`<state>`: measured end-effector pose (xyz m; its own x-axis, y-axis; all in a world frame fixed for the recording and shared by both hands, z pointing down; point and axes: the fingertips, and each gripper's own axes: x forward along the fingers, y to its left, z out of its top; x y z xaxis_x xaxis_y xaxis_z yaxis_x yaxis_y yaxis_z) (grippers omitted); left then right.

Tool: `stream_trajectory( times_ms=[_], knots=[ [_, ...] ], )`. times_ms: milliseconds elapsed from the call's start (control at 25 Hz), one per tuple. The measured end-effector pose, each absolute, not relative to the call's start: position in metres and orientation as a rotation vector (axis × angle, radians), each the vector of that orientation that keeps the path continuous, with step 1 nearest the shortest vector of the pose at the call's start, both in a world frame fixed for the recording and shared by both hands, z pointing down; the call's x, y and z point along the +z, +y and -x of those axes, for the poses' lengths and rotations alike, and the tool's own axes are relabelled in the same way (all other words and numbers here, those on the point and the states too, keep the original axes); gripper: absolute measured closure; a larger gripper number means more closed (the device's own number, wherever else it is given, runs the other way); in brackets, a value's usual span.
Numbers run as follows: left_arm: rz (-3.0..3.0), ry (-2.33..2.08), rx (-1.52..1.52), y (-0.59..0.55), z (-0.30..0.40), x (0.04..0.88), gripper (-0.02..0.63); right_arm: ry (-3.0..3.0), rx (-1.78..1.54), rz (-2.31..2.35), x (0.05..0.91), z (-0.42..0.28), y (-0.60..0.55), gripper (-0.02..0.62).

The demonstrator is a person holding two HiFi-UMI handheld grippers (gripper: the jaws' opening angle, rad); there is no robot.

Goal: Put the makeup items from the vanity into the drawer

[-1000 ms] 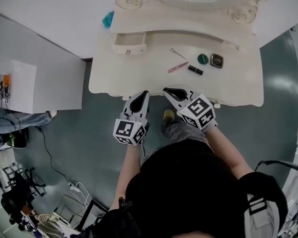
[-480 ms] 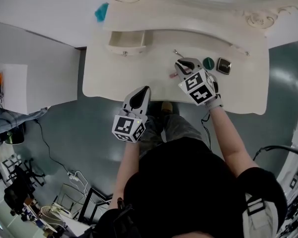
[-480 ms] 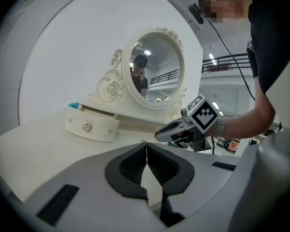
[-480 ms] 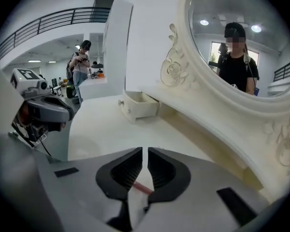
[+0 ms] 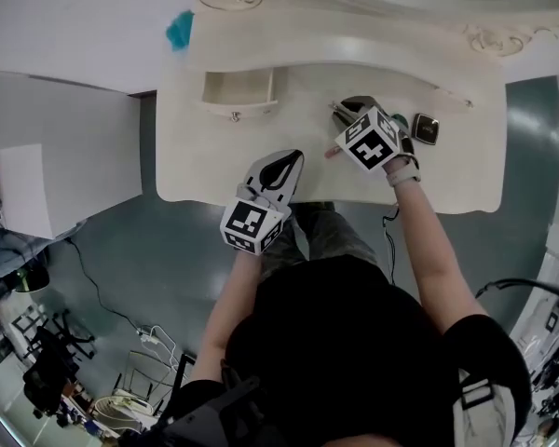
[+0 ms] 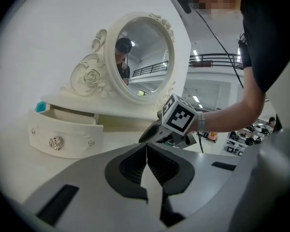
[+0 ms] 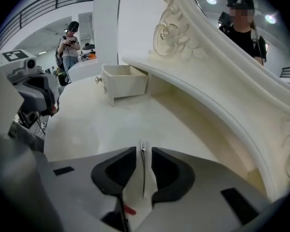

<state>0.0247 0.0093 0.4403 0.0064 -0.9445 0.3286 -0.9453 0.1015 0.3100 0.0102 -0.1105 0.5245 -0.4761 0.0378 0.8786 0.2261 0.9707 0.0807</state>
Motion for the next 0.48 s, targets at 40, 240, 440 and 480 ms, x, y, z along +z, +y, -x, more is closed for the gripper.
stream_trajectory(
  times_ms=[40,240,440,480],
  knots=[
    [-1.856,-1.918,0.005,0.007,-0.021,0.440,0.591,-2.045,-0.201,0.196,0.527,-0.009,-0.111,0.489],
    [-1.912,-1.846,0.016,0.003,-0.006,0.438,0.591,-2.024,-0.118,0.275,0.526,-0.007,-0.106,0.533],
    [-1.932,-1.838,0.005,0.005,0.008,0.432,0.591,-2.051,-0.214,0.289,0.506,-0.002,-0.093,0.554],
    [-1.935,-1.840,0.005,0.007,0.011,0.430,0.591,-2.078,-0.221,0.299,0.495,0.004,-0.087,0.554]
  ],
)
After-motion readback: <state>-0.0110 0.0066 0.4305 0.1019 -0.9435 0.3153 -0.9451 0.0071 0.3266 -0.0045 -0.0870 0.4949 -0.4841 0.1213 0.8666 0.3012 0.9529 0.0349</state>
